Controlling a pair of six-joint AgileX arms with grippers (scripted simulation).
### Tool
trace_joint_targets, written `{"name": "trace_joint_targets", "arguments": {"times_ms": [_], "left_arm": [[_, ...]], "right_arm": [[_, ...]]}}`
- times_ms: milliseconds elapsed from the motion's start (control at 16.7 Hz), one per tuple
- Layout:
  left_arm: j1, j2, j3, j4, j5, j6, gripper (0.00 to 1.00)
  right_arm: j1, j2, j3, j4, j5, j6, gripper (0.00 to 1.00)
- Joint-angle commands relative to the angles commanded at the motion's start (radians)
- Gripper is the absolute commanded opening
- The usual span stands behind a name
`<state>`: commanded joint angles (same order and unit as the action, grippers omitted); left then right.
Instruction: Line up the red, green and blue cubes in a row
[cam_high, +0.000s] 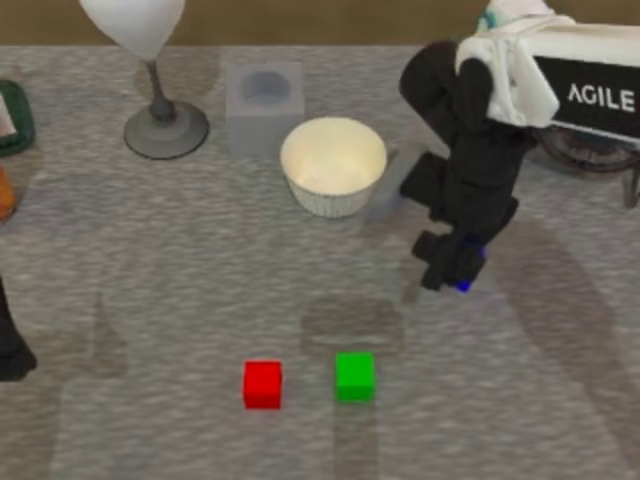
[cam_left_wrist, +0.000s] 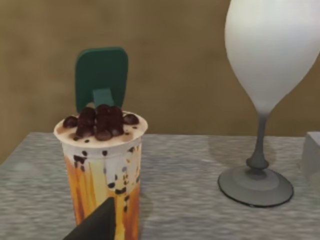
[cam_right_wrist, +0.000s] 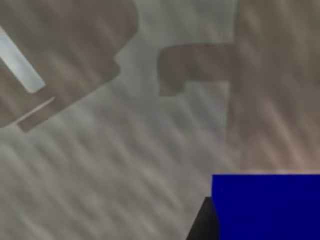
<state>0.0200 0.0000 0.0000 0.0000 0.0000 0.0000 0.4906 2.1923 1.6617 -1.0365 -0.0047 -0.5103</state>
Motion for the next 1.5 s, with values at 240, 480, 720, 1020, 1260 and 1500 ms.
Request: {"name": "trace_joint_targets", "arguments": {"times_ms": [240,480,720,1020,1260,1500], "left_arm": [[0.000,0.000,0.000,0.000,0.000,0.000,1.00],[0.000,0.000,0.000,0.000,0.000,0.000,1.00],[0.000,0.000,0.000,0.000,0.000,0.000,1.00],[0.000,0.000,0.000,0.000,0.000,0.000,1.00],[0.000,0.000,0.000,0.000,0.000,0.000,1.00],[0.000,0.000,0.000,0.000,0.000,0.000,1.00]], "right_arm": [[0.003,-0.037,0.052,-0.079,0.000,0.000,0.00],[-0.001,-0.036,0.048,-0.077,-0.001,-0.002,0.00],[0.055,-0.115,-0.044,-0.064,-0.003,-0.094,0.00],[0.166,-0.280,-0.238,-0.038,-0.008,-0.280,0.00],[0.209,-0.345,-0.311,-0.026,-0.010,-0.352,0.00],[0.204,-0.340,-0.311,-0.025,-0.010,-0.349,0.00]]}}
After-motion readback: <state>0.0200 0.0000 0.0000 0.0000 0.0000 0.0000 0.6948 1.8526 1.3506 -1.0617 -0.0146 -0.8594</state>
